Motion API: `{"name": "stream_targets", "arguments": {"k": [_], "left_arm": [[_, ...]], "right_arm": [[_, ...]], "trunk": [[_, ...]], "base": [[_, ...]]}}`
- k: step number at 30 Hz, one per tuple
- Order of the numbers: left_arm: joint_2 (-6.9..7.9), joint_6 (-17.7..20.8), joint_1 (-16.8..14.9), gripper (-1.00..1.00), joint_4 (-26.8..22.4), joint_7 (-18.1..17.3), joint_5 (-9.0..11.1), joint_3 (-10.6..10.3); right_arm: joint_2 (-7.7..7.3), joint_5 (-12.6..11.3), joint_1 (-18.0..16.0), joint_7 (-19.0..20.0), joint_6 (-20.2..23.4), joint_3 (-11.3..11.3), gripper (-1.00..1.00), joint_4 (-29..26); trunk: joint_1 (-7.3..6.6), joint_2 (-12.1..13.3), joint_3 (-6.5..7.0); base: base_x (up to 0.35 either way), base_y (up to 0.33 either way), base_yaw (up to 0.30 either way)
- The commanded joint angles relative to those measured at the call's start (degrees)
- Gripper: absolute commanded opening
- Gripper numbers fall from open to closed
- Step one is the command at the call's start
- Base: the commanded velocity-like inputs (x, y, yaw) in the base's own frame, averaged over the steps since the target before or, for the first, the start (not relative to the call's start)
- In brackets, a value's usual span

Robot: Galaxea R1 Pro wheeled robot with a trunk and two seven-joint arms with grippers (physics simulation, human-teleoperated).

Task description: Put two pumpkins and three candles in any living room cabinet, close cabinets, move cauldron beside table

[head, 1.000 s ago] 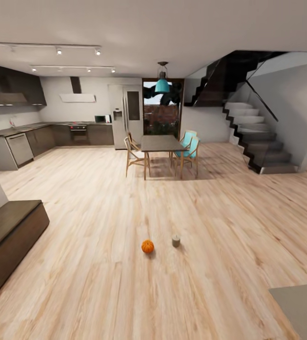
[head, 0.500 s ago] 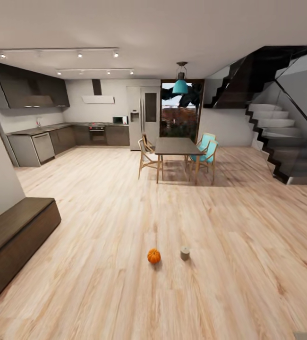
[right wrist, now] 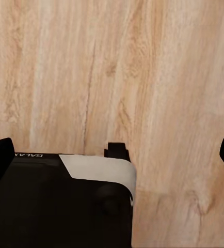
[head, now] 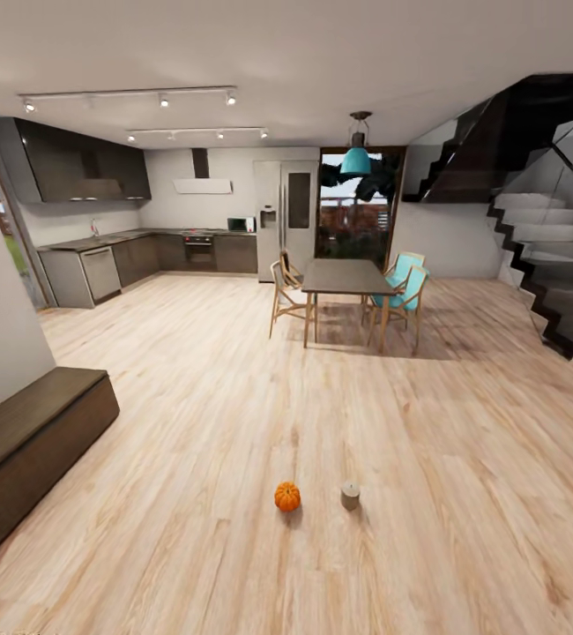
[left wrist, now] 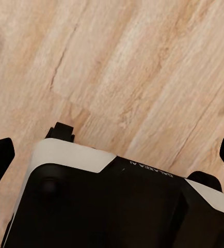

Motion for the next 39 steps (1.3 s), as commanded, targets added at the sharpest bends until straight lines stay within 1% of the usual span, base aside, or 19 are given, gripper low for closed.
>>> {"name": "stream_targets", "arguments": {"k": [1,5,10,12,18,39], "left_arm": [[-0.01,0.4,0.0,1.00,-0.1,0.2,0.2,0.3],[-0.01,0.3,0.0,1.00,-0.1,0.2,0.2,0.3],[-0.01,0.3,0.0,1.00,-0.1,0.2,0.2,0.3],[-0.07,-1.3,0.0,1.00,-0.1,0.2,0.1,0.2],[-0.10,-2.6,0.0,1.00,0.0,0.2,0.1,0.2],[-0.01,-2.8,0.0,1.00,0.0,0.2,0.1,0.2]], "right_arm": [[0.00,0.2,0.0,0.0,0.4,0.0,1.00,-0.1],[0.00,0.2,0.0,0.0,0.4,0.0,1.00,-0.2],[0.00,0.3,0.0,0.0,0.4,0.0,1.00,-0.1],[0.00,0.2,0.0,0.0,0.4,0.0,1.00,-0.1],[0.00,0.3,0.0,0.0,0.4,0.0,1.00,-0.1],[0.00,0.3,0.0,0.1,0.4,0.0,1.00,-0.1]], "trunk": [[0.04,-0.1,-0.09],[0.04,-0.1,-0.09],[0.04,-0.1,-0.09],[0.04,-0.1,-0.09],[0.04,-0.1,-0.09],[0.04,-0.1,-0.09]], "base": [[0.273,-0.238,0.282],[0.243,-0.215,0.287],[0.080,-0.056,0.290],[0.008,-0.005,0.291],[0.002,-0.002,0.291],[0.000,-0.008,0.291]]}}
